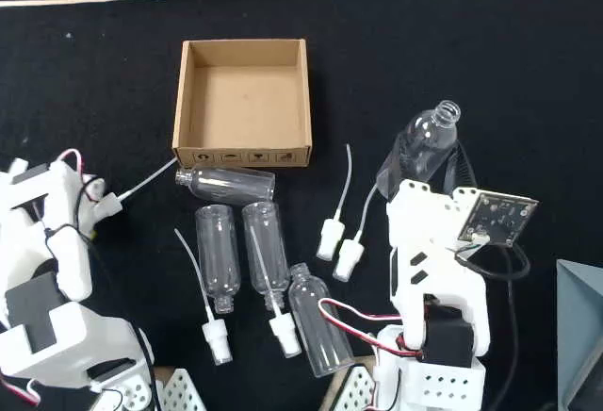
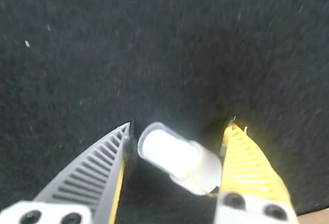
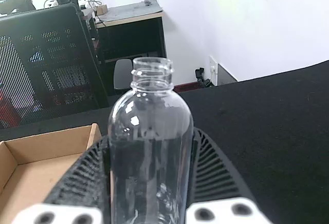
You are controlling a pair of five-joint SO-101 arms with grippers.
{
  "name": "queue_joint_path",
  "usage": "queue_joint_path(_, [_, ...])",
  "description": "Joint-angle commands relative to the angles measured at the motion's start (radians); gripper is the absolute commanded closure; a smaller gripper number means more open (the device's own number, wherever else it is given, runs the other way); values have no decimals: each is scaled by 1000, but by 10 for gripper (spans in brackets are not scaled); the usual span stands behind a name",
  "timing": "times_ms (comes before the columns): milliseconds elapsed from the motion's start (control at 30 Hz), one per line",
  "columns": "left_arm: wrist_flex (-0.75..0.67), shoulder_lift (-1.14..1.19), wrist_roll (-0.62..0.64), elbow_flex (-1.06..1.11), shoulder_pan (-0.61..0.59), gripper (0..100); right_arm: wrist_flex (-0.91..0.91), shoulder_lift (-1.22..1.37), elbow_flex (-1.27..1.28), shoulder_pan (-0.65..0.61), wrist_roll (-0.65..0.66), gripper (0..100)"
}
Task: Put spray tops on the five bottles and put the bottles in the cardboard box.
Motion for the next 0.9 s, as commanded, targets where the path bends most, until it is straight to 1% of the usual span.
queue_joint_path(0, [-12, 9, 9, -93, -50, 737, -32, -13, -10, 18, 9, 983])
queue_joint_path(400, [-5, 9, 5, -76, -38, 737, -32, -13, -12, 18, 9, 983])
queue_joint_path(600, [130, 8, 9, -143, -4, 732, -32, -13, -10, 18, 9, 983])
queue_joint_path(733, [155, 9, 69, -177, 18, 732, -32, -13, -10, 18, 9, 983])
queue_joint_path(867, [149, 9, 97, -176, 51, 732, -32, -13, -12, 18, 9, 983])
